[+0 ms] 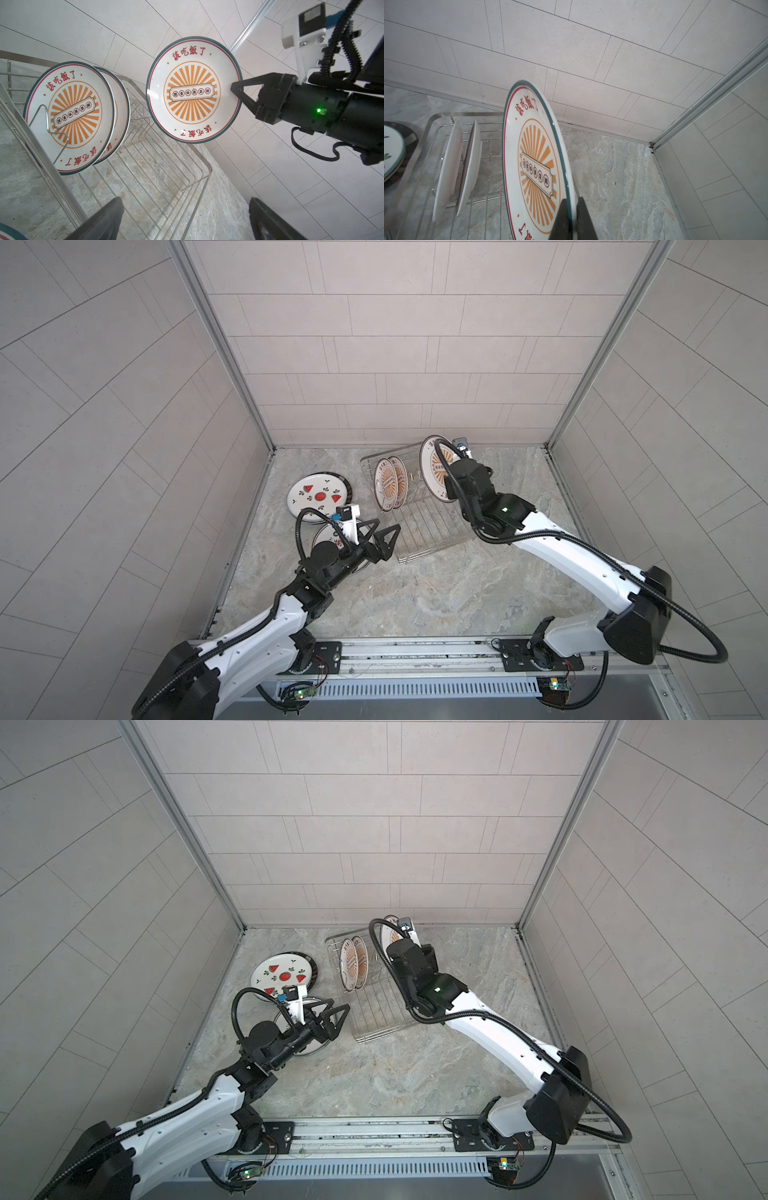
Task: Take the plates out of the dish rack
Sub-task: 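Lift the sunburst plate out of the rack with the right gripper toward the left gripper, then grasp the sunburst plate's rim with the left gripper while the right gripper holds it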
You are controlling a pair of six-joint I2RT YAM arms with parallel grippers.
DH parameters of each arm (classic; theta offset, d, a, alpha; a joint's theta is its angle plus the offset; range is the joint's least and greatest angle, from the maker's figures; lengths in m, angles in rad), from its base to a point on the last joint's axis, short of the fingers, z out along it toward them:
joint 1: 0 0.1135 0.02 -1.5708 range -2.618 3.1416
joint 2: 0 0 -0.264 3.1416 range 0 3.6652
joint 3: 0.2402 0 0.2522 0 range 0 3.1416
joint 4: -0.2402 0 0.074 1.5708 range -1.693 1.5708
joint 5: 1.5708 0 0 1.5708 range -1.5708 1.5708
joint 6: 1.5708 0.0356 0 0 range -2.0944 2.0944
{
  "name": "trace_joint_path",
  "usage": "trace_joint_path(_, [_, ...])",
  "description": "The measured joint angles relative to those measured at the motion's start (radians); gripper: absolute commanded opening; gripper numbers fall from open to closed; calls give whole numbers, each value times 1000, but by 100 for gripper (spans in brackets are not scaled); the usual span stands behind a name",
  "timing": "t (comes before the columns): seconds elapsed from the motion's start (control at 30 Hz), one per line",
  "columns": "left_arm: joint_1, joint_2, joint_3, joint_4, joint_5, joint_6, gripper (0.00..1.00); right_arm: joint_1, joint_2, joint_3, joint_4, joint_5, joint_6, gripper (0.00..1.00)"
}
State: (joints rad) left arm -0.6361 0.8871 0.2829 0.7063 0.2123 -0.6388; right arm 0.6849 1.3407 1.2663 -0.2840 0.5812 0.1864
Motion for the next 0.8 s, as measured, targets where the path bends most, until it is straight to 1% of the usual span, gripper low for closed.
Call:
trace_joint_path(0.2, [0,-11,-15,2,8,-1,100,-95,-205,-179,35,-236,70,0])
trace_joint_path(0.27, [0,-17,-15,6,16,-1,100,-125,-266,-232,49,-332,95,0])
trace_joint_path(0.37, [0,-19,-16,24,33,-2,100,-159,-336,-303,75,-466,128,0])
trace_joint_path(0.57, [0,-19,-38,56,49,-18,100,-207,-432,-420,136,-698,190,0])
trace_joint_path(0.67, [0,-19,-42,68,62,-20,100,-215,-467,-460,168,-777,218,0])
trace_joint_path(0.8, [-2,-9,-42,95,93,-34,96,-216,-511,-519,230,-850,258,0])
